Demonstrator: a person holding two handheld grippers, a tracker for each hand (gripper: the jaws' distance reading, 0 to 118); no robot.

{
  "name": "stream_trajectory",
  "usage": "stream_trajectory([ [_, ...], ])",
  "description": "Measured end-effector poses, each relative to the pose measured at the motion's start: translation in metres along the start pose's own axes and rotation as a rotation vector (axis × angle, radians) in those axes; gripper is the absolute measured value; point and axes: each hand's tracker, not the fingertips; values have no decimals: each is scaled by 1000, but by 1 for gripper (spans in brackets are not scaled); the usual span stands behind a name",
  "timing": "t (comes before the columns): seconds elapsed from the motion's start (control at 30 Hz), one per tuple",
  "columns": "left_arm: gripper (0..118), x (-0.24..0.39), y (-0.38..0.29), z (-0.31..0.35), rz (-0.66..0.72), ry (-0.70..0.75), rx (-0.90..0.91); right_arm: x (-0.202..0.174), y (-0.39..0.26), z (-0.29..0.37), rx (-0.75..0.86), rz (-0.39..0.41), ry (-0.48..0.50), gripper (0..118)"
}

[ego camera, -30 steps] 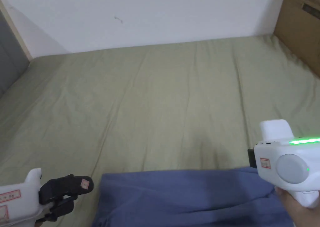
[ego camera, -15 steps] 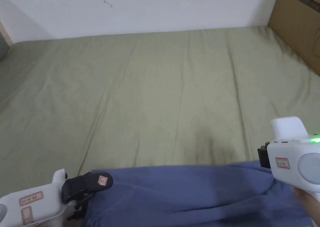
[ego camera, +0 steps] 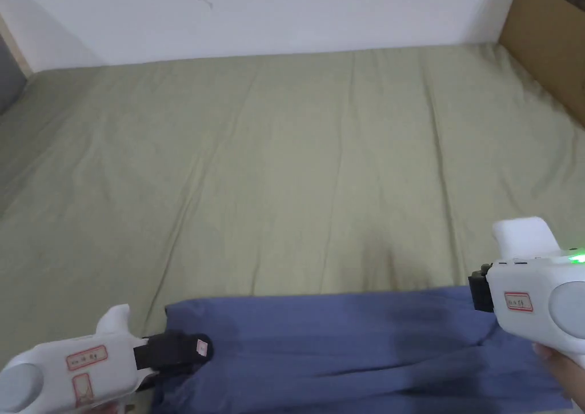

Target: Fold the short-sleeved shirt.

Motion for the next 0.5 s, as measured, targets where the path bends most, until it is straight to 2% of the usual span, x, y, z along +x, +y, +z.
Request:
stream_trajectory([
  [0.07,3,21,2,27,-130,149,25,2,1,3,8,-1,12,1],
  [0.17,3,37,6,66,-250,405,93,3,1,7,19,-1,24,1],
  [0.23,3,41,11,82,-293,543,94,4,0,11,28,-2,32,1],
  [0.3,3,42,14,92,-302,593,106,6,-2,14,35,-9,45,1],
  [0.43,3,86,11,86,-240,375,99,11,-5,21,49,-27,67,1],
  [0.5,3,120,8,56,-222,255,29,17,-7,25,59,-37,74,1],
])
